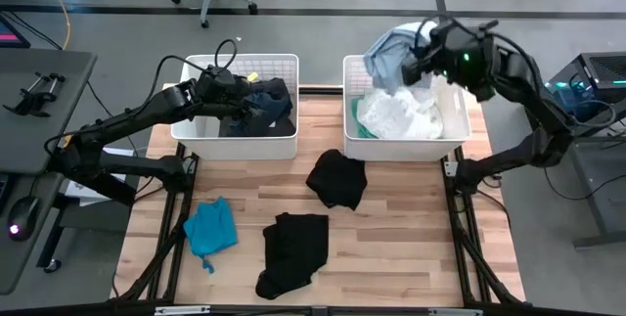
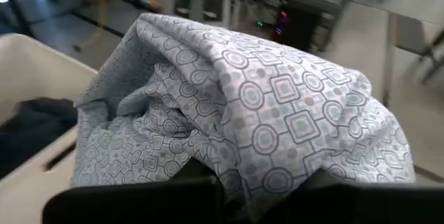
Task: Sort clothes
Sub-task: Put the white patterned shirt into the right bin
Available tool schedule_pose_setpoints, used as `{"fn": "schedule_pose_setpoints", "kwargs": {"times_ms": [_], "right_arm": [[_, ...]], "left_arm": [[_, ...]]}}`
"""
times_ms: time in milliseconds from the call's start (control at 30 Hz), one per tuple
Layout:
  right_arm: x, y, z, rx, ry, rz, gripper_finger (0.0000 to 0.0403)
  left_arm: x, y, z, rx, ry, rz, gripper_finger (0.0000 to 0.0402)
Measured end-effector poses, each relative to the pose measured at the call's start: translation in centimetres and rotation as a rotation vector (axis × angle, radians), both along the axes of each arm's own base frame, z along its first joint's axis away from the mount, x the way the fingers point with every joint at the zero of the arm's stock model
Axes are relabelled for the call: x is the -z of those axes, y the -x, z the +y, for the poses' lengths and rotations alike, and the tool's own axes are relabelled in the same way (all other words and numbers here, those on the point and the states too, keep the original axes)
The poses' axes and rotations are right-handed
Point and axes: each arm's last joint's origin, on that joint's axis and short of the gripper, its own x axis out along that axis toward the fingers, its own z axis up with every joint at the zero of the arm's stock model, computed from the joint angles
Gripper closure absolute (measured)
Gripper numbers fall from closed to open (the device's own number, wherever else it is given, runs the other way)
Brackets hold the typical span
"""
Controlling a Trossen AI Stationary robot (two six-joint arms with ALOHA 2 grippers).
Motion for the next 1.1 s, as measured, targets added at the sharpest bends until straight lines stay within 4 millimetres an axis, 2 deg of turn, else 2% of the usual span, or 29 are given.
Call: {"fn": "schedule_pose_setpoints", "kwargs": {"times_ms": [133, 300, 433, 600, 700, 867, 967, 1100], "right_arm": [[0.7, 0.1, -2.5, 0.082, -0.016, 0.069, 0.0373], [3.0, -0.6, -5.5, 0.139, -0.109, 0.245, 0.0373], [5.8, -2.2, -8.0, 0.057, -0.272, 0.373, 0.0373], [10.0, -5.5, -10.1, -0.147, -0.554, 0.436, 0.0373], [12.4, -7.6, -10.4, -0.276, -0.694, 0.482, 0.0373], [16.1, -10.3, -10.0, -0.357, -0.792, 0.622, 0.0373], [18.9, -10.6, -9.0, -0.378, -0.836, 0.689, 0.0373], [23.5, -9.8, -7.3, -0.348, -0.862, 0.732, 0.0372]], "left_arm": [[0.0, 0.0, 0.0, -0.001, 0.0, 0.0, 0.0182], [0.0, 0.0, 0.0, -0.001, 0.0, 0.0, 0.0182], [0.0, 0.0, 0.0, -0.006, -0.004, 0.003, 0.0182], [0.0, 0.0, 0.1, -0.025, -0.018, 0.01, 0.0182], [0.0, 0.0, 0.1, -0.023, -0.022, 0.012, 0.0182], [0.0, 0.1, 0.1, -0.021, -0.023, 0.013, 0.0182], [0.0, 0.1, 0.1, -0.021, -0.023, 0.014, 0.0182], [0.0, 0.1, 0.1, -0.021, -0.023, 0.014, 0.0182]]}}
